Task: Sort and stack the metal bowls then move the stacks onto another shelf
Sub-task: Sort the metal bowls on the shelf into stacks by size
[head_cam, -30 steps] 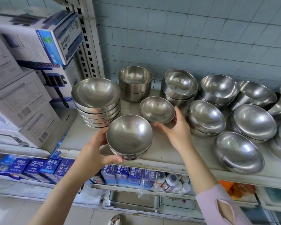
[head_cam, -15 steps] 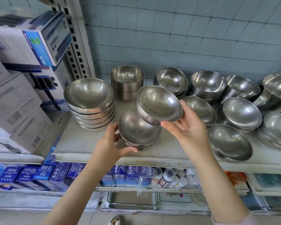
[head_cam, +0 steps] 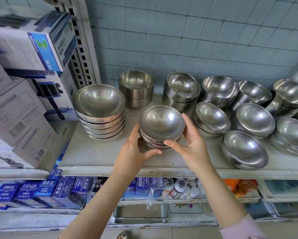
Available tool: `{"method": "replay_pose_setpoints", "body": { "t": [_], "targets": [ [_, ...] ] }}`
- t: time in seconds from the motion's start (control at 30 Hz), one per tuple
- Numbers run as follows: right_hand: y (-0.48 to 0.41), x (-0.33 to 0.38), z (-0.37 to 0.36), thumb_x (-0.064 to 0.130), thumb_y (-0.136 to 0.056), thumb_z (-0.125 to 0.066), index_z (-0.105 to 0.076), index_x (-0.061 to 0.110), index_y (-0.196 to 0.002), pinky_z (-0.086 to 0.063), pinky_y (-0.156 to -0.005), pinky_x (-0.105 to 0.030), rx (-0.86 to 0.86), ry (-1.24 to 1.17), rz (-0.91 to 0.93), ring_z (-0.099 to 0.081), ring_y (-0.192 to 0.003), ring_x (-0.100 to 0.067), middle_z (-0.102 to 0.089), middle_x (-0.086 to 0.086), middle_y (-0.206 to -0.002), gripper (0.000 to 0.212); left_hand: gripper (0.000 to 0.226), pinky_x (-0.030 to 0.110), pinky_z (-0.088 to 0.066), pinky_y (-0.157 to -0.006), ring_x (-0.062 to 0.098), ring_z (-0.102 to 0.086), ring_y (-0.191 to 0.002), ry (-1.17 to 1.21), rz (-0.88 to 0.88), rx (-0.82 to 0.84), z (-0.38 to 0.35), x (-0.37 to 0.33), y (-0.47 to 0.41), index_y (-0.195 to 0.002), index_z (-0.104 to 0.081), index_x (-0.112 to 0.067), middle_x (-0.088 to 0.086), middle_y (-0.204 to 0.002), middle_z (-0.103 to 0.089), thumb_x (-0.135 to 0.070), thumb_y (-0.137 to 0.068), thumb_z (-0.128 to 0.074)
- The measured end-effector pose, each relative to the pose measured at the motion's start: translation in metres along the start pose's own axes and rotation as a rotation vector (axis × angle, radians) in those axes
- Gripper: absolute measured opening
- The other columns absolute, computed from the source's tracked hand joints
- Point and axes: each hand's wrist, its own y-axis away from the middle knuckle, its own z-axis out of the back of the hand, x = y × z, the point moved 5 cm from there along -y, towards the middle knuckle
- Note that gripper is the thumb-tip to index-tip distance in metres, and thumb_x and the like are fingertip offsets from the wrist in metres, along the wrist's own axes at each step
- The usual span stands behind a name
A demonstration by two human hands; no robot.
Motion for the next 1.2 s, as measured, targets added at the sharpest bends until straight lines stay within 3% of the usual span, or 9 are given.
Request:
{"method": "replay_pose_setpoints", "body": {
  "t": [0.2, 0.33, 0.43, 0.53, 0.63, 0.73, 0.97, 1.2],
  "targets": [
    [-0.001, -0.008, 0.001, 0.051, -0.059, -0.088, -0.032, 0.041, -0.145, -0.032, -0.119, -0.033, 0.026, -0.026, -0.042, -0.039, -0.139, 0.006, -0.045, 0.025, -0.146, 0.103, 0.114, 0.042, -0.054, -0.085, 0.02, -0.063, -0.108, -0.057, 0.017, -0.011, 0.001, -0.002, 0.001, -0.148, -0.022, -0.033, -0.002, -0.12, -0.066, -0.079, -0.053, -0.066],
    [-0.001, -0.001, 0.007, 0.068, -0.051, -0.086, -0.022, 0.037, -0.155, -0.028, -0.12, -0.029, 0.056, 0.032, -0.066, -0.03, -0.145, 0.003, -0.034, 0.02, -0.157, 0.125, 0.115, 0.043, -0.054, -0.084, 0.02, -0.063, -0.108, -0.054, 0.031, -0.016, 0.0, -0.002, 0.001, -0.147, -0.022, -0.036, -0.002, -0.119, -0.066, -0.081, -0.051, -0.066],
    [-0.005, 0.02, 0.039, 0.066, -0.053, -0.082, -0.02, 0.036, -0.157, -0.028, -0.116, -0.026, -0.069, 0.126, -0.051, -0.027, -0.144, -0.001, -0.026, 0.023, -0.159, 0.124, 0.114, 0.04, -0.053, -0.09, 0.013, -0.062, -0.109, -0.03, 0.053, -0.008, -0.002, -0.001, -0.003, -0.145, -0.027, -0.034, -0.006, -0.121, -0.065, -0.076, -0.048, -0.07],
    [-0.017, 0.037, 0.085, 0.057, -0.064, -0.08, -0.026, 0.03, -0.156, -0.026, -0.114, -0.027, -0.224, 0.401, -0.043, -0.03, -0.145, -0.007, -0.031, 0.012, -0.16, 0.11, 0.11, 0.024, -0.047, -0.091, 0.001, -0.056, -0.104, 0.033, 0.074, -0.005, -0.006, -0.005, -0.008, -0.144, -0.032, -0.029, -0.01, -0.121, -0.063, -0.061, -0.05, -0.078],
    [-0.04, 0.029, 0.109, 0.053, -0.074, -0.08, -0.02, 0.019, -0.158, -0.025, -0.109, -0.026, -0.144, 0.581, -0.159, -0.025, -0.15, -0.017, -0.025, 0.001, -0.164, 0.109, 0.108, 0.019, -0.041, -0.087, 0.002, -0.054, -0.105, 0.032, 0.067, -0.007, -0.008, -0.006, -0.011, -0.143, -0.033, -0.03, -0.013, -0.118, -0.06, -0.06, -0.05, -0.078],
    [-0.058, 0.014, 0.116, 0.061, -0.072, -0.077, -0.014, 0.017, -0.16, -0.027, -0.115, -0.034, -0.056, 0.677, -0.248, -0.023, -0.151, -0.02, -0.022, 0.001, -0.166, 0.117, 0.108, 0.023, -0.043, -0.088, 0.005, -0.055, -0.107, 0.027, 0.079, 0.003, -0.009, -0.002, -0.01, -0.143, -0.032, -0.033, -0.013, -0.119, -0.06, -0.063, -0.049, -0.077],
    [-0.077, -0.003, 0.122, 0.072, -0.06, -0.077, -0.006, 0.025, -0.16, -0.031, -0.115, -0.036, 0.084, 0.73, -0.312, -0.027, -0.15, -0.02, -0.022, 0.005, -0.165, 0.131, 0.108, 0.024, -0.044, -0.088, 0.006, -0.058, -0.11, -0.002, 0.079, -0.001, -0.009, -0.003, -0.009, -0.143, -0.032, -0.033, -0.012, -0.119, -0.064, -0.066, -0.049, -0.074],
    [-0.076, 0.006, 0.124, 0.059, -0.058, -0.087, -0.012, 0.03, -0.159, -0.03, -0.116, -0.036, 0.092, 0.652, -0.261, -0.027, -0.149, -0.016, -0.023, 0.007, -0.165, 0.13, 0.107, 0.022, -0.041, -0.088, 0.0, -0.052, -0.107, -0.019, 0.072, -0.018, -0.01, -0.004, -0.009, -0.145, -0.031, -0.031, -0.009, -0.12, -0.063, -0.059, -0.052, -0.078]
  ]
}}
